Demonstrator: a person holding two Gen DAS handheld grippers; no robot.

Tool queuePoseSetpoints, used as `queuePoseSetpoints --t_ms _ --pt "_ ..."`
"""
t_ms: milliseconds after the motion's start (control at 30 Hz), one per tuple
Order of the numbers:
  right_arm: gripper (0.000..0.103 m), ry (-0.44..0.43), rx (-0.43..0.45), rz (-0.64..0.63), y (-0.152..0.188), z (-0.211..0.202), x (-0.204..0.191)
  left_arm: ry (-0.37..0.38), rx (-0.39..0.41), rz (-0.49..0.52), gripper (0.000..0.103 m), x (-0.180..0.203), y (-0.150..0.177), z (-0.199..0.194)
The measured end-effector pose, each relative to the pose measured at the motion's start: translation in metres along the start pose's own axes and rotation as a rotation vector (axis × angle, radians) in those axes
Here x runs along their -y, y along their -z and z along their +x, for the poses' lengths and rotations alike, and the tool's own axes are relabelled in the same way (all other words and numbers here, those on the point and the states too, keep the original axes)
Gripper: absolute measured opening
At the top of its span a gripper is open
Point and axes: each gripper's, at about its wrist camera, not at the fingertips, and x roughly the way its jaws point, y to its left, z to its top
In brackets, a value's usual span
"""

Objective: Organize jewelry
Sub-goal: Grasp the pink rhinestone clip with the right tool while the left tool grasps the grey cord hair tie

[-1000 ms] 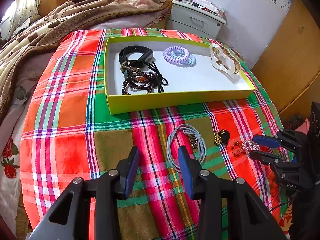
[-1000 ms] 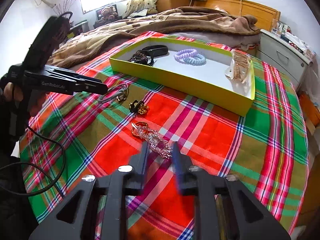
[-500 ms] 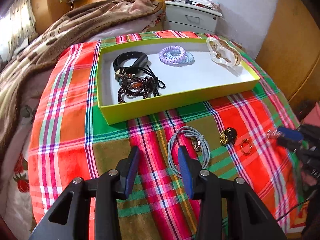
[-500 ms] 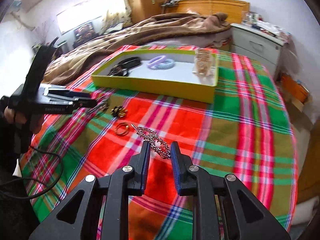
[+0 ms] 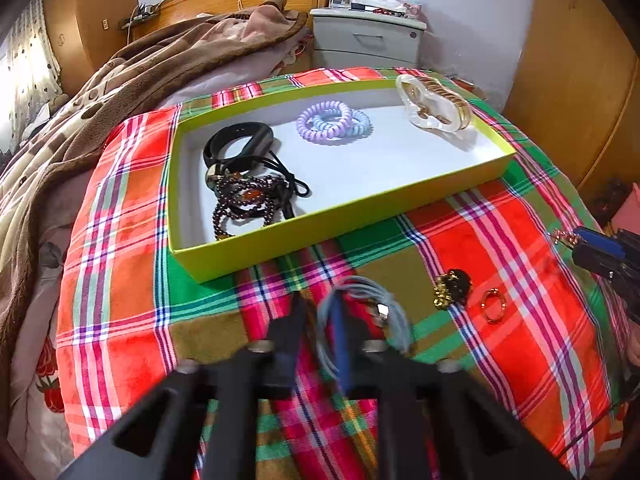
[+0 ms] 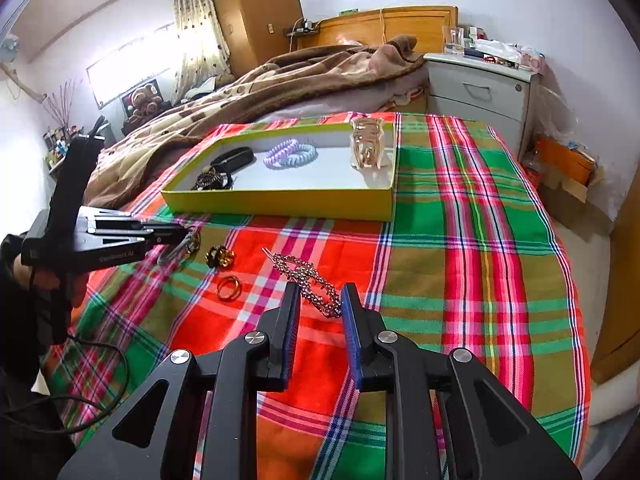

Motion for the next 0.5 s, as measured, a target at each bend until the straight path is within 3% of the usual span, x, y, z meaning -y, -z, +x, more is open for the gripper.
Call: queuePoseSetpoints --t_ms 167,500 --pt "0.022 0.013 0.014 0.010 -0.002 0.000 -0.002 0.065 0.001 -0.044 0.004 -0.003 0.002 -0.006" --pt "0.022 0.023 0.062 0.027 -0.015 -0.007 -0.007 0.103 0.085 -0.076 0.003 -0.010 -0.006 -0.037"
